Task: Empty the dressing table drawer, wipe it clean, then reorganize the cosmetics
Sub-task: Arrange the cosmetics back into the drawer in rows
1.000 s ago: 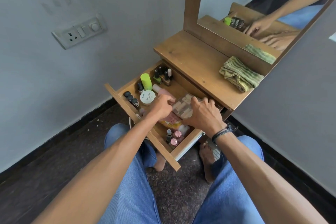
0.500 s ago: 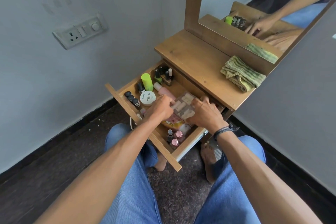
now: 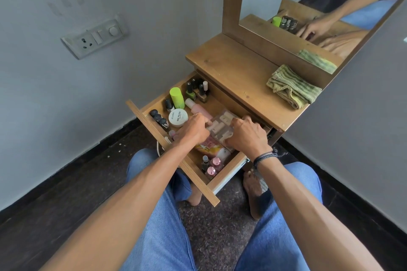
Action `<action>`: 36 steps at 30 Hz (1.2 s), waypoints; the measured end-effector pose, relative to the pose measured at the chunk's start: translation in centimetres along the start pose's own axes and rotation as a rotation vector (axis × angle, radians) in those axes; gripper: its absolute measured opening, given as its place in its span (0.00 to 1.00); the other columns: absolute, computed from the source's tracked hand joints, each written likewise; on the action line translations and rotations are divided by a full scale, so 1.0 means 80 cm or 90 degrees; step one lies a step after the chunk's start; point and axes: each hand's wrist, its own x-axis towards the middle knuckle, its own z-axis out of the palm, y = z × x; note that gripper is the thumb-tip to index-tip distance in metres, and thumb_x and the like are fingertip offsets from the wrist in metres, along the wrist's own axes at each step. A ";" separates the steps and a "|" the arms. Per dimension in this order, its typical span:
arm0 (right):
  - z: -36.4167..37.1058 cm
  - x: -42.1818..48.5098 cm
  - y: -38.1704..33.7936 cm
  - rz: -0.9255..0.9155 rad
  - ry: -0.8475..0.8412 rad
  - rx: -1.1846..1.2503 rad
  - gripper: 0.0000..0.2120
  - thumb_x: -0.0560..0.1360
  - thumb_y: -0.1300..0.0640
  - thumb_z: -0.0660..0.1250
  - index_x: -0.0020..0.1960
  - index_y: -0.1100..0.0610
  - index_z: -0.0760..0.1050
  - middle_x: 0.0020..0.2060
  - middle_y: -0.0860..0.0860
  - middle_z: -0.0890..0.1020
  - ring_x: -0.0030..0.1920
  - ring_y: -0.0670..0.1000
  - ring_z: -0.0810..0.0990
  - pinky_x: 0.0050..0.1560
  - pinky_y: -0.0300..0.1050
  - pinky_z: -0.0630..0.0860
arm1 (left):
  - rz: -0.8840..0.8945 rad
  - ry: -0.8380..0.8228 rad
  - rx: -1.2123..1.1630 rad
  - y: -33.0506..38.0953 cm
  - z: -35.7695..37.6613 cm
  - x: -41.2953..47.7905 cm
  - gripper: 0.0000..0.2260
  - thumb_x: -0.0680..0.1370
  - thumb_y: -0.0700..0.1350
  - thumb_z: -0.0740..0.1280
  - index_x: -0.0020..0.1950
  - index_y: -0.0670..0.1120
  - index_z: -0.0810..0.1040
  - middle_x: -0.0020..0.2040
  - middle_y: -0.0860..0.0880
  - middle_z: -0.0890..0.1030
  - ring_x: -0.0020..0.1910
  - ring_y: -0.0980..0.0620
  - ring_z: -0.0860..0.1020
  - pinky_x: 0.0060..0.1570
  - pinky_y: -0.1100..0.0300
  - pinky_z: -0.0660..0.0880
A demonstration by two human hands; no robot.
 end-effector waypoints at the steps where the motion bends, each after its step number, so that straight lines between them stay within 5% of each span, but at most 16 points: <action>1: 0.001 0.000 0.000 0.001 0.005 -0.002 0.22 0.75 0.49 0.73 0.65 0.55 0.74 0.57 0.56 0.75 0.53 0.60 0.80 0.43 0.48 0.73 | -0.003 0.000 0.002 0.000 0.000 0.000 0.12 0.76 0.45 0.73 0.58 0.58 0.83 0.61 0.51 0.78 0.52 0.47 0.80 0.48 0.45 0.80; 17: 0.010 -0.005 0.001 -0.029 0.046 -0.069 0.10 0.78 0.62 0.62 0.57 0.59 0.76 0.53 0.56 0.79 0.51 0.59 0.81 0.45 0.50 0.79 | 0.023 -0.022 -0.011 0.000 -0.004 -0.002 0.15 0.76 0.41 0.73 0.61 0.55 0.83 0.63 0.52 0.78 0.56 0.47 0.80 0.52 0.45 0.80; 24: 0.007 -0.008 0.008 -0.042 0.056 -0.067 0.09 0.78 0.62 0.62 0.56 0.59 0.77 0.54 0.56 0.79 0.51 0.58 0.81 0.41 0.48 0.74 | 0.025 -0.045 -0.042 0.004 -0.010 -0.007 0.17 0.75 0.41 0.72 0.60 0.60 0.82 0.64 0.52 0.80 0.55 0.49 0.81 0.53 0.47 0.81; 31: 0.005 -0.011 0.015 -0.053 0.044 -0.037 0.09 0.77 0.63 0.65 0.57 0.61 0.77 0.55 0.58 0.78 0.52 0.59 0.80 0.48 0.51 0.80 | 0.055 -0.069 -0.039 0.012 -0.018 -0.014 0.19 0.75 0.38 0.71 0.60 0.59 0.82 0.66 0.51 0.79 0.58 0.49 0.79 0.57 0.46 0.79; 36: 0.014 -0.021 0.021 -0.084 0.139 0.011 0.11 0.73 0.66 0.64 0.53 0.62 0.80 0.52 0.57 0.79 0.51 0.60 0.80 0.48 0.51 0.80 | 0.108 -0.003 -0.113 0.017 -0.041 -0.023 0.15 0.77 0.35 0.70 0.60 0.50 0.83 0.61 0.53 0.79 0.56 0.55 0.79 0.58 0.58 0.75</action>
